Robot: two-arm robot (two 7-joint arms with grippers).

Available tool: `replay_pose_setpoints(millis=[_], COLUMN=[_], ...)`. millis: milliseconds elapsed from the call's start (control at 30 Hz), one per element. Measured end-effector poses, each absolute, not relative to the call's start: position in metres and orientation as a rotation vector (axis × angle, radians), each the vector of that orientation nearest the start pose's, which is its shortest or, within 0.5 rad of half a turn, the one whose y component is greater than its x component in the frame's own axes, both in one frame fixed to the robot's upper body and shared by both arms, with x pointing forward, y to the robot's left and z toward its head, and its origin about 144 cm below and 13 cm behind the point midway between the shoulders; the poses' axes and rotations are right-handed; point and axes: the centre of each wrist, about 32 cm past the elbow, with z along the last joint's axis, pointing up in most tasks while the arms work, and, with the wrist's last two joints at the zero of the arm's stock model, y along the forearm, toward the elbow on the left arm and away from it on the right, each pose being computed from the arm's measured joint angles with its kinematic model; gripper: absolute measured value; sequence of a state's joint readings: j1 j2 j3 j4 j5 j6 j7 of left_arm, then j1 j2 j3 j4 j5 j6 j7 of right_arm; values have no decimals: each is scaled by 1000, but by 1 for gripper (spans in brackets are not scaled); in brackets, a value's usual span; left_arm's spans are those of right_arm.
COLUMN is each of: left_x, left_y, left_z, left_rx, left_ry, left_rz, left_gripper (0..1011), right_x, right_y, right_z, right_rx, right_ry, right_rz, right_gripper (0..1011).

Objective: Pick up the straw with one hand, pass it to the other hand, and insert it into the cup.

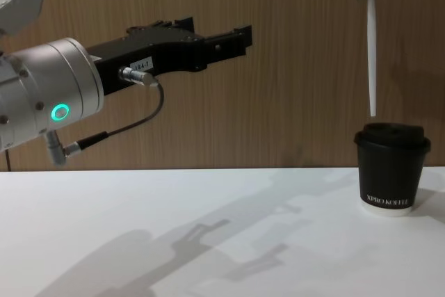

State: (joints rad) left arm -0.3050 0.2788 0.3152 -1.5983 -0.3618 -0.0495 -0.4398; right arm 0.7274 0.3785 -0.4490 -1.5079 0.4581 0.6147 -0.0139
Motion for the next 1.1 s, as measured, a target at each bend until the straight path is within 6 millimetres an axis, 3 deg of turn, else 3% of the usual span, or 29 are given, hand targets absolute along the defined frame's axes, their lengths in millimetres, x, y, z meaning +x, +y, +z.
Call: replay_pose_setpoints(millis=[1100], left_x=[521], left_y=[209], left_z=[1243], left_rx=[-193], left_ry=[-215], left_rz=[806], left_gripper=[1000], right_x=[592], right_y=[-217], right_z=[1353], right_rx=[-235], right_ry=[-57], right_rz=[-1259], right_gripper=[6])
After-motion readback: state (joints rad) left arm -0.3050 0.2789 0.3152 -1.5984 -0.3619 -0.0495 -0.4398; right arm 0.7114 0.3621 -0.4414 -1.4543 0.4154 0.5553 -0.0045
